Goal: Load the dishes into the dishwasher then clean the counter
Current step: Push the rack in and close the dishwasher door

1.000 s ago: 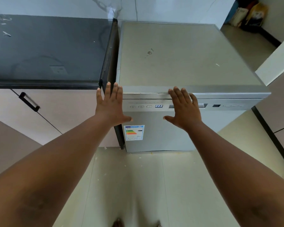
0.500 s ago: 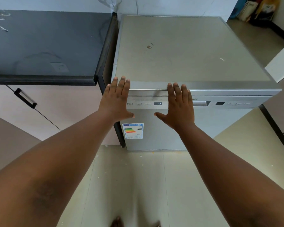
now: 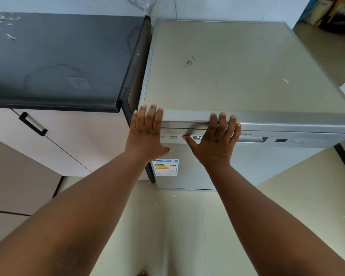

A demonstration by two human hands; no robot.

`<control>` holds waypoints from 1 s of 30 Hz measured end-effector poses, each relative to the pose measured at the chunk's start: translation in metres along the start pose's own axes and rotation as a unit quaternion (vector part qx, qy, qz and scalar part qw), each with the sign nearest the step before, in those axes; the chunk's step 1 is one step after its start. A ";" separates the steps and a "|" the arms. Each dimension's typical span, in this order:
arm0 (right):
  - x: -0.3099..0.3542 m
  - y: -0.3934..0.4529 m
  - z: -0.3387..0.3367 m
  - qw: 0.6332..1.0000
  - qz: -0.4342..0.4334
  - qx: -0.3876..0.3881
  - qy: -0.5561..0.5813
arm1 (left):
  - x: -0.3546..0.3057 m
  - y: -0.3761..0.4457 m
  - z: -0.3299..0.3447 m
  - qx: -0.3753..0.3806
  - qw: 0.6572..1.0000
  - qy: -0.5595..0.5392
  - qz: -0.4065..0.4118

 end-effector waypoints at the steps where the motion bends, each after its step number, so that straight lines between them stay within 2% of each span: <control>1: -0.001 0.000 0.001 1.000 -0.003 0.003 -0.004 | 0.000 0.000 0.002 -0.007 1.000 -0.003 0.002; 5: 0.001 0.007 -0.001 0.998 -0.012 0.049 -0.045 | 0.001 0.002 0.002 -0.011 1.000 -0.016 0.002; 12: 0.005 0.025 -0.027 0.979 -0.033 0.174 -0.099 | -0.003 -0.002 -0.019 0.087 0.996 -0.003 -0.014; 17: -0.014 0.029 -0.048 0.971 -0.090 0.213 -0.065 | -0.005 -0.005 -0.037 0.134 0.991 -0.003 -0.012; 25: -0.014 0.043 -0.078 0.944 -0.086 0.318 -0.013 | -0.006 -0.010 -0.061 0.175 0.984 -0.019 -0.013; 30: -0.011 0.050 -0.097 0.923 -0.086 0.374 -0.017 | -0.004 -0.028 -0.077 0.167 0.986 -0.002 -0.010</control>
Point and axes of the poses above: each hand's wrist, its own y-axis towards the middle knuckle, its own z-axis out of the palm, x = y × z, the point moved 1 cm from there along y, towards the middle knuckle, and after that the axes turned 5 degrees about -x, right-handed, at the moved point
